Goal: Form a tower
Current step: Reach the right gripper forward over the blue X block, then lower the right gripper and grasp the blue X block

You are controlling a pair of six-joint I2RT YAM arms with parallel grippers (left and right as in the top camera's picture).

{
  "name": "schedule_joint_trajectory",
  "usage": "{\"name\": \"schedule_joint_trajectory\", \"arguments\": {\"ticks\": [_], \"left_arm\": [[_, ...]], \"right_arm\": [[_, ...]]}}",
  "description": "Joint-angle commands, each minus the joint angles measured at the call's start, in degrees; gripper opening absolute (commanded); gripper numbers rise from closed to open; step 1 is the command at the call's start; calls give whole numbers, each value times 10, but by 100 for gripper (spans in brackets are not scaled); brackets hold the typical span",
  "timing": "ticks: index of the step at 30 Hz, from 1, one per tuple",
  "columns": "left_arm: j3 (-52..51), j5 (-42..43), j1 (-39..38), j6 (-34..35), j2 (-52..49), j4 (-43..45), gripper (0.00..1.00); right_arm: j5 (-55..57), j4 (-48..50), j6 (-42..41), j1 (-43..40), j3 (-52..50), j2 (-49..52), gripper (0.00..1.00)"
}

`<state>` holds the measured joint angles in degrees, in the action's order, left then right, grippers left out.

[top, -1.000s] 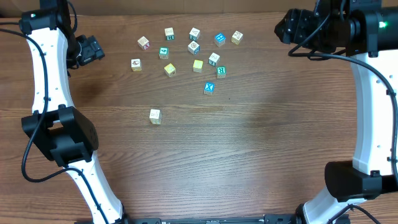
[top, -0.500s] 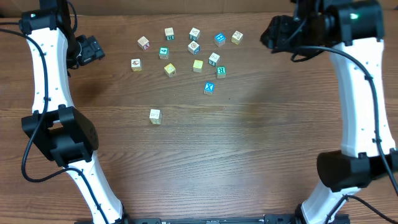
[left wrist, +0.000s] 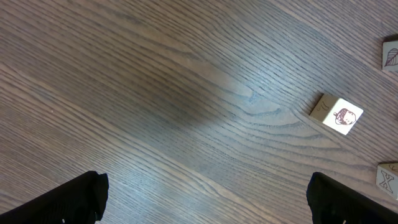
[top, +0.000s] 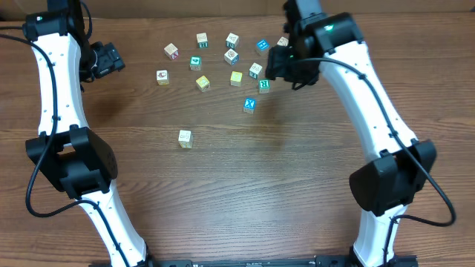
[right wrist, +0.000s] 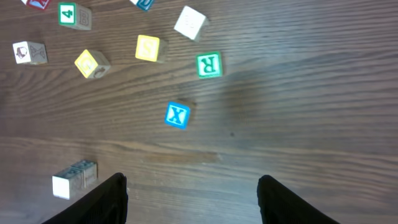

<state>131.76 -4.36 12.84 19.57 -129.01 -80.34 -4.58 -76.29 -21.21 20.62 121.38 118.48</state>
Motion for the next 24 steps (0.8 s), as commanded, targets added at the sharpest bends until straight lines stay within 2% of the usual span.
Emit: {"name": "schedule_joint_trajectory", "arguments": {"ticks": [1, 10, 18, 24], "left_arm": [[7, -1, -1, 6, 4, 0, 100], [7, -1, -1, 6, 4, 0, 100], [7, -1, -1, 6, 4, 0, 100], [7, -1, -1, 6, 4, 0, 100]], "right_arm": [[16, 27, -31, 17, -27, 18, 65], [24, 162, -91, 41, -156, 22, 65], [26, 281, -90, 48, -256, 22, 65], [38, 349, -90, 57, -289, 23, 65]]}}
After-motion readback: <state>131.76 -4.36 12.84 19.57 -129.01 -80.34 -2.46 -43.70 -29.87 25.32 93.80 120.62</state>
